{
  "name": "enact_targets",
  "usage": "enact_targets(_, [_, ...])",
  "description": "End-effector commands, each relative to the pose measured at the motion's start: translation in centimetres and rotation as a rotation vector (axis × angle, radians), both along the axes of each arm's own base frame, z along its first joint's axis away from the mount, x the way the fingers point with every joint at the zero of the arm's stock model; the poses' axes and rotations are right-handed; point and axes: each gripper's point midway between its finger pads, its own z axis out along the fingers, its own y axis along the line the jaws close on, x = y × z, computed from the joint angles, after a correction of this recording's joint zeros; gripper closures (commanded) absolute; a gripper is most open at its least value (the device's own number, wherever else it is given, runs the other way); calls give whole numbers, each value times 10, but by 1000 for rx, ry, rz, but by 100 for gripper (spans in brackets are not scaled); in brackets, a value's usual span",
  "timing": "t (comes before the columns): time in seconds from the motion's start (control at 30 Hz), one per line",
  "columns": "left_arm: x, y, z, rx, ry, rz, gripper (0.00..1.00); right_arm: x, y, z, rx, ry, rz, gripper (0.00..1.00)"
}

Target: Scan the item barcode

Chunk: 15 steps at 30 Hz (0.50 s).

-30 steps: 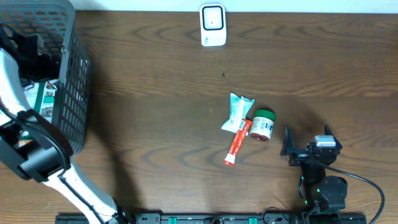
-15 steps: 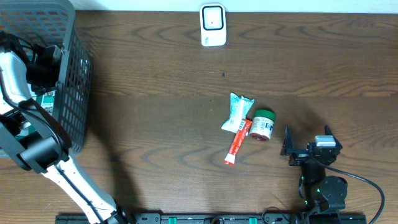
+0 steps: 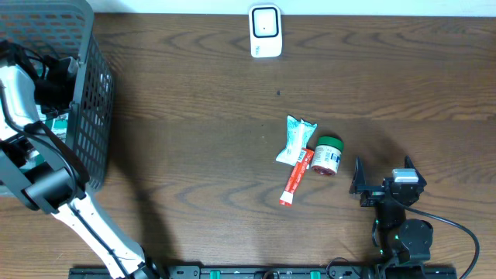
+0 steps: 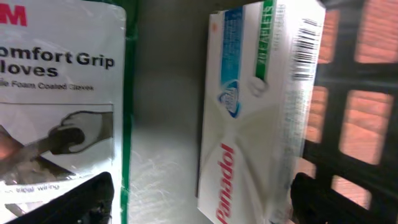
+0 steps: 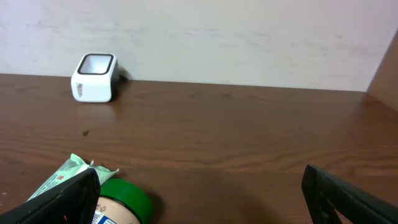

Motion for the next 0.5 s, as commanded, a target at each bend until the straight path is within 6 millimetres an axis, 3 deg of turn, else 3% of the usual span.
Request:
enact_targets(0.0, [-3,7,-12,37,34,3,12,0,1,-2,-6,5,3,1])
enact_targets(0.3, [5,35,-5,143,39,185,18,0,1,-2,-5,5,3,1])
enact_targets(0.47, [9,34,1,145,27,204,18,0,1,-2,-6,5,3,1])
